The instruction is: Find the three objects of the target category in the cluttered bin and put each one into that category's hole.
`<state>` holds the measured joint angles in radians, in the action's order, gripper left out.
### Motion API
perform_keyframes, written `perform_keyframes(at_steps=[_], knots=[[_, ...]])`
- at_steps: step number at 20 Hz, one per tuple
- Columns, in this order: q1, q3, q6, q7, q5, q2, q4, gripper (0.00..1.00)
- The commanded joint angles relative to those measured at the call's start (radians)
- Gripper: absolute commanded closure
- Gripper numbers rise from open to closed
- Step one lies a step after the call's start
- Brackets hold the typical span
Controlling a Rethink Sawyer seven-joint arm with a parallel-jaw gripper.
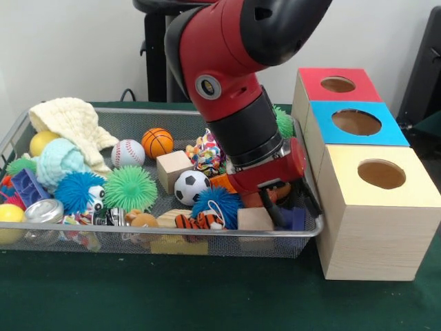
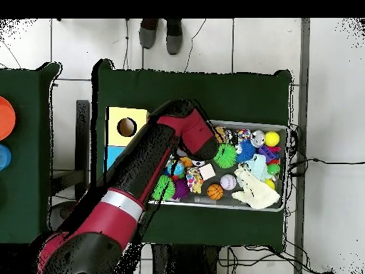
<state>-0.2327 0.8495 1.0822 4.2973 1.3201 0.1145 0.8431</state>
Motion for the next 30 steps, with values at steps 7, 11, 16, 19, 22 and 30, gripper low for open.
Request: perform_keyframes(at_steps=[7,11,16,19,22,30], knots=[[0.015,-0.223,0.009,0.221,-0.036,0.039,0.067,0.0],[0.013,-0.216,0.002,0.213,-0.022,0.051,0.062,0.0],[0.023,-0.215,-0.015,0.159,-0.016,0.08,0.046,0.0],[0.041,-0.221,-0.013,0.112,-0.014,0.096,0.043,0.0],[0.048,-0.218,0.0,0.077,-0.003,0.1,0.054,0.0],[0.083,-0.174,0.15,0.039,0.112,0.112,0.05,0.0]])
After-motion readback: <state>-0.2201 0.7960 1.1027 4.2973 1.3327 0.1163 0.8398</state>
